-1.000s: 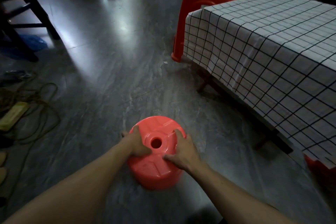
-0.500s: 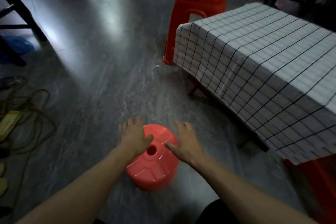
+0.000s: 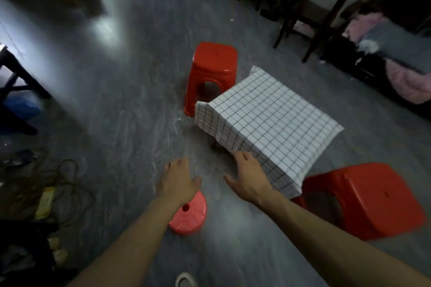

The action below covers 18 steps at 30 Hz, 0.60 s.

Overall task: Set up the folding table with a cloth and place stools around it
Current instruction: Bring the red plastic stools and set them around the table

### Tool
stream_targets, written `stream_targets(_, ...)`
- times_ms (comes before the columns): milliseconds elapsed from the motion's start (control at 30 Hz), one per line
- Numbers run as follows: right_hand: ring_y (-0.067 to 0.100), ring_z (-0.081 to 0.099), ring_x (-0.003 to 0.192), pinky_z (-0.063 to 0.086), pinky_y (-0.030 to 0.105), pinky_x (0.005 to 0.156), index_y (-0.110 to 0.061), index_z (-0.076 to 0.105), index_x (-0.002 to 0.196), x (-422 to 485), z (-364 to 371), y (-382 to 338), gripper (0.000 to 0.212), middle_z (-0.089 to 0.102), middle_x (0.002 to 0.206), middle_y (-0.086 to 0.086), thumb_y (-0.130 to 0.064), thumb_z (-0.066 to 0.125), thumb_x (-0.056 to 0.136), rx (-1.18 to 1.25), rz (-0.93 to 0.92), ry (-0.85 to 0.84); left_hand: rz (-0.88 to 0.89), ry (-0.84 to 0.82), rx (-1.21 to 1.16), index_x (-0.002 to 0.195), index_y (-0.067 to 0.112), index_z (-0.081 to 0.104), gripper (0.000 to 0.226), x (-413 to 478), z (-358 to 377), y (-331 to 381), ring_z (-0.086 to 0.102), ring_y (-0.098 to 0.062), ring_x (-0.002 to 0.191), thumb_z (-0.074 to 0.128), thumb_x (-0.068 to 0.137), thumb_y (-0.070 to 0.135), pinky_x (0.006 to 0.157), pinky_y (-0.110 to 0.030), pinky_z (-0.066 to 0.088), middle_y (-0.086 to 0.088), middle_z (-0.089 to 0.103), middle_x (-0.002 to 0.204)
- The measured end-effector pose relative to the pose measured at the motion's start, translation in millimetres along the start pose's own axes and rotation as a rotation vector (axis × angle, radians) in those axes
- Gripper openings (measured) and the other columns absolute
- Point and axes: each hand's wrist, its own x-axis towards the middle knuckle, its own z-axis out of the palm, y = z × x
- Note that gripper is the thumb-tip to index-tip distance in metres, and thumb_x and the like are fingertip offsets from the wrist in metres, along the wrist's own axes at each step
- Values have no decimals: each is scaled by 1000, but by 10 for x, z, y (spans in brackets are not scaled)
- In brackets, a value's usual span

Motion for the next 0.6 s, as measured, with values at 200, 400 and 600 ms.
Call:
stream_targets(200, 24, 42, 127, 43, 36, 100, -25, 32, 147, -515, -827, 188, 70, 40, 145, 7, -44, 62, 87, 49, 47, 90, 56, 42, -26, 140, 13, 41, 67, -318, -521, 905, 41, -32, 128, 62, 85, 44, 105, -42, 36, -12, 46, 140)
stream_targets(400, 27, 39, 134, 41, 42, 108, -24, 30, 149, -1073, -1438, 927, 72, 37, 150, 8, -40, 64, 88, 125, 57, 187, 92, 39, -40, 139, 14, 41, 64, -761, -418, 1892, 39, -30, 129, 63, 87, 43, 106, -44, 38, -12, 44, 141)
stream_targets(600, 26, 41, 133, 40, 45, 109, -20, 30, 151, -1885, -2062, 2098, 73, 34, 151, 9, -39, 64, 88, 119, 3, 202, 104, 43, -48, 141, 14, 38, 64, -1442, 60, 3151, 37, -29, 131, 61, 89, 44, 107, -42, 37, -11, 40, 144)
